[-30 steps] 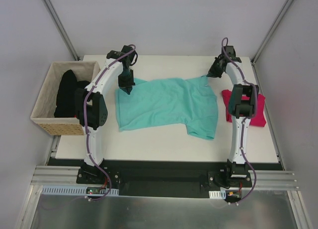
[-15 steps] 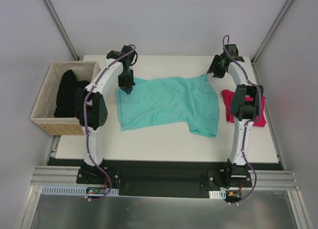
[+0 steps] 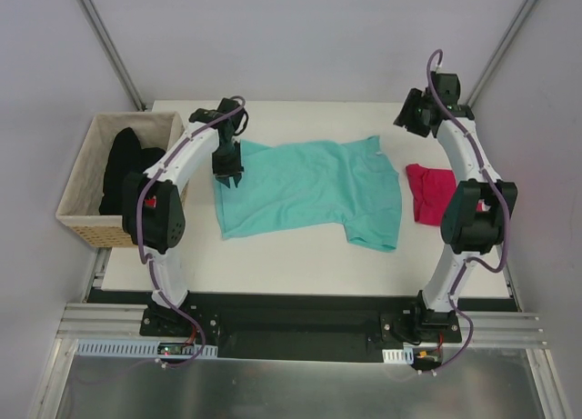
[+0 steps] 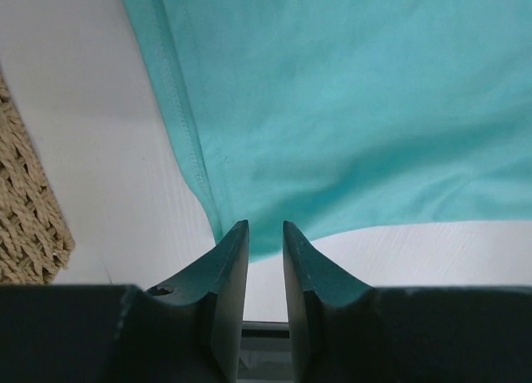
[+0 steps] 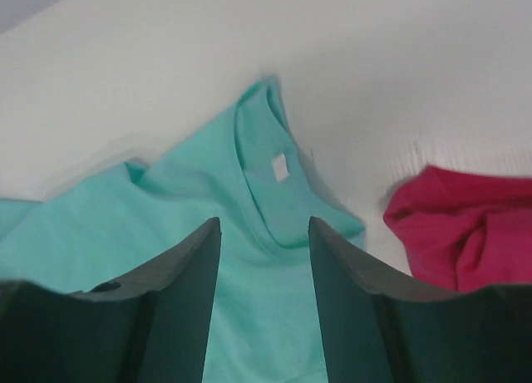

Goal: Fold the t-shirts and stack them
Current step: Grap the side of the flattened tshirt closest away from the robot with both arms

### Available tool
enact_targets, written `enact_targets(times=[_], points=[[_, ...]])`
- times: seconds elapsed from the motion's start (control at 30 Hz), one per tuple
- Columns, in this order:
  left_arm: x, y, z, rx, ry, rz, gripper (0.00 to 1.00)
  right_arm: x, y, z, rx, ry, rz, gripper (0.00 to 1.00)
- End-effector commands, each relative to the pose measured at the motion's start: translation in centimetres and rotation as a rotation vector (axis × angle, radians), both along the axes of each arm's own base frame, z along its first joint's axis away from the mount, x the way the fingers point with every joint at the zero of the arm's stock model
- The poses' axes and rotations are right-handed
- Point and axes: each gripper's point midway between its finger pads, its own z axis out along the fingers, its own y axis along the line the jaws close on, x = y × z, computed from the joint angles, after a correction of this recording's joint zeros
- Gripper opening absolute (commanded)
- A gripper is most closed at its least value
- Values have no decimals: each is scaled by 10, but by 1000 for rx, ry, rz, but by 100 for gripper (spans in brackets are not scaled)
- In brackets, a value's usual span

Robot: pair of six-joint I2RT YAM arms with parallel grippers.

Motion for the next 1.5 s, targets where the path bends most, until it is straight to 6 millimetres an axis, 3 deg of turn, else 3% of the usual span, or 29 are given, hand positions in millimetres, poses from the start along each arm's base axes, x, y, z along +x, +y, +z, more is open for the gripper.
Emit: enact_targets(times=[0.0, 0.03, 0.07, 0.2, 0.4, 0.63, 0.87, 1.23, 1.47], points=[[-22, -4, 0, -28, -5, -2, 23, -37, 7, -41, 32, 120, -45, 49], [-27, -4, -3, -29, 4, 0, 23, -43, 6, -46, 28, 132, -56, 49], [-36, -3, -7, -25, 20, 0, 23, -54, 6, -62, 29, 175, -68, 49], [-57, 0, -16, -11, 58, 0, 23, -77, 14, -78, 29, 221, -57, 47], [-82, 12, -25, 27, 83, 42, 27, -105, 16, -80, 7, 241, -49, 46], [-95, 17, -44, 56, 138, 72, 29, -123, 17, -74, 15, 248, -50, 47], [-89, 17, -57, 78, 159, 71, 30, -129, 17, -51, 13, 220, -51, 47], [-89, 16, -76, 88, 203, 64, 30, -136, 10, 12, 12, 109, -100, 49], [-99, 17, -84, 89, 242, 71, 30, -141, 11, 30, 30, 89, -108, 50]])
